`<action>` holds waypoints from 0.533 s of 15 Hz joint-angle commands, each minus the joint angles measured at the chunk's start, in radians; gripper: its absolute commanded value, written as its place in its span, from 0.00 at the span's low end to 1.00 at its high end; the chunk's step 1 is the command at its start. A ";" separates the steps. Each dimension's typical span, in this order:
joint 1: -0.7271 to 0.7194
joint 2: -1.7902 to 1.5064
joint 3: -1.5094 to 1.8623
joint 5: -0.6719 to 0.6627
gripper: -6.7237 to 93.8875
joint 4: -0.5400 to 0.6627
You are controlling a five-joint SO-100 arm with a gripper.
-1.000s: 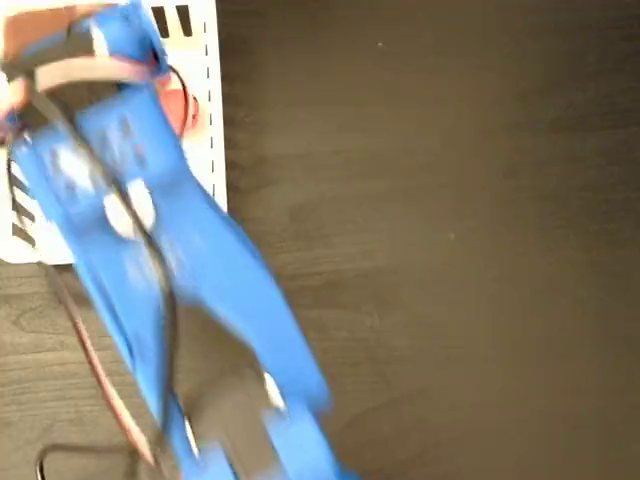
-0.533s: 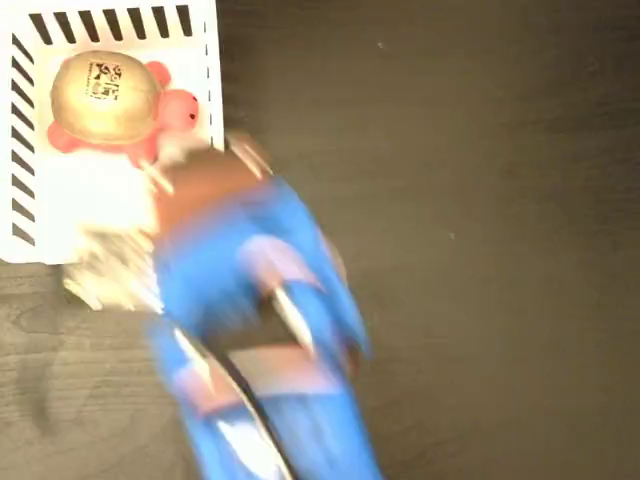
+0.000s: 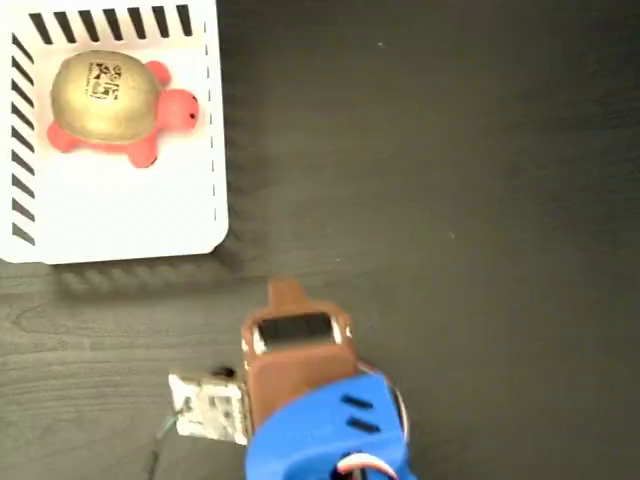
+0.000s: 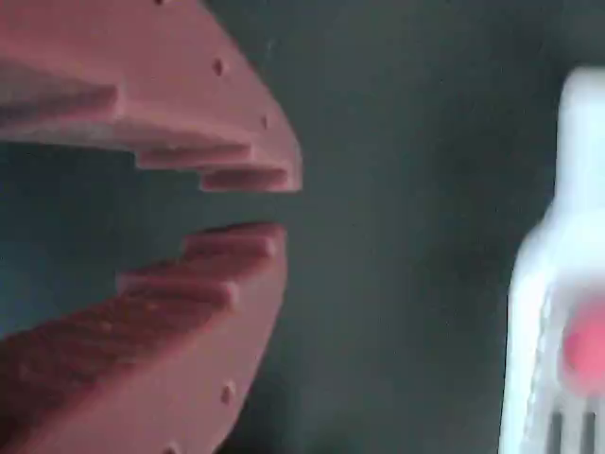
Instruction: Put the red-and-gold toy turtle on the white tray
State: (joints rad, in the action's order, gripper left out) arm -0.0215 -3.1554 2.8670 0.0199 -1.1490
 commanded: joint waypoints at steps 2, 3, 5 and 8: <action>-0.008 -0.063 0.034 0.003 0.07 -0.064; -0.018 -0.091 0.048 0.018 0.07 -0.098; -0.023 -0.094 0.054 0.035 0.07 -0.126; -0.029 -0.094 0.054 0.021 0.07 -0.126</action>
State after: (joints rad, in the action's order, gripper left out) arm -0.0245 -3.2505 2.9299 0.0368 -1.2701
